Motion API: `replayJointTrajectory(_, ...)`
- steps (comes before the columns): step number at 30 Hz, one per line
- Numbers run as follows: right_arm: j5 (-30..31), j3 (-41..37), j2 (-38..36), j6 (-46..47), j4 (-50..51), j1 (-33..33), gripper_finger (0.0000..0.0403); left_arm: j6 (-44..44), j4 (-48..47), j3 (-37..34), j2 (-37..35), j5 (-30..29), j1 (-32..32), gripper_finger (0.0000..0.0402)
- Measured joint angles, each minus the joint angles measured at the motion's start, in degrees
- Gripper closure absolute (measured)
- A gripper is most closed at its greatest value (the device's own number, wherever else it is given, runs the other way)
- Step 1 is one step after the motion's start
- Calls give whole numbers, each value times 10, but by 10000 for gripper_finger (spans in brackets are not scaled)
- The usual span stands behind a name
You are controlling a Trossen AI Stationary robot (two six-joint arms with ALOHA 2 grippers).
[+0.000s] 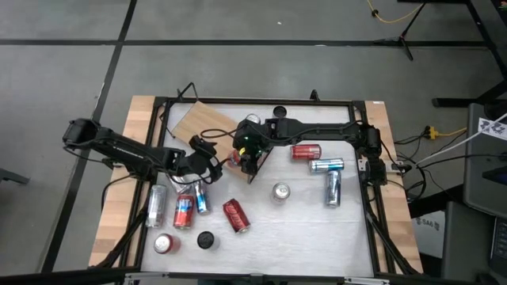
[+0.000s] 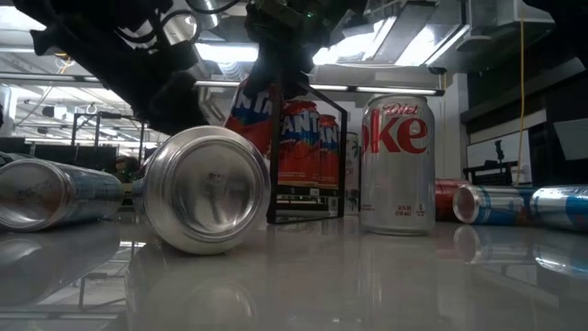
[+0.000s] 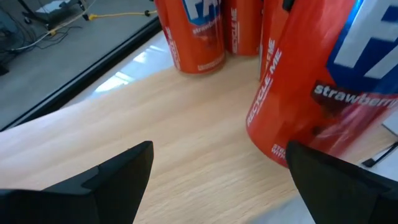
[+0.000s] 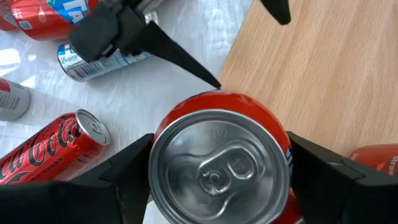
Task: Pick and place cans onto a shelf
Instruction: Put the bottom right red soda can on the shelf aligned with the other red soda can
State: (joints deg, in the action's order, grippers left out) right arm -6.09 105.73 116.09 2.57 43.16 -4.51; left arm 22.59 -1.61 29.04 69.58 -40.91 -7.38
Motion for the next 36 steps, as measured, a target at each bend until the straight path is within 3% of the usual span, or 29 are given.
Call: replayJointTrajectory(36,-1,-1,0,-1,-3,0,104,0,31,-1,14,45,0,35)
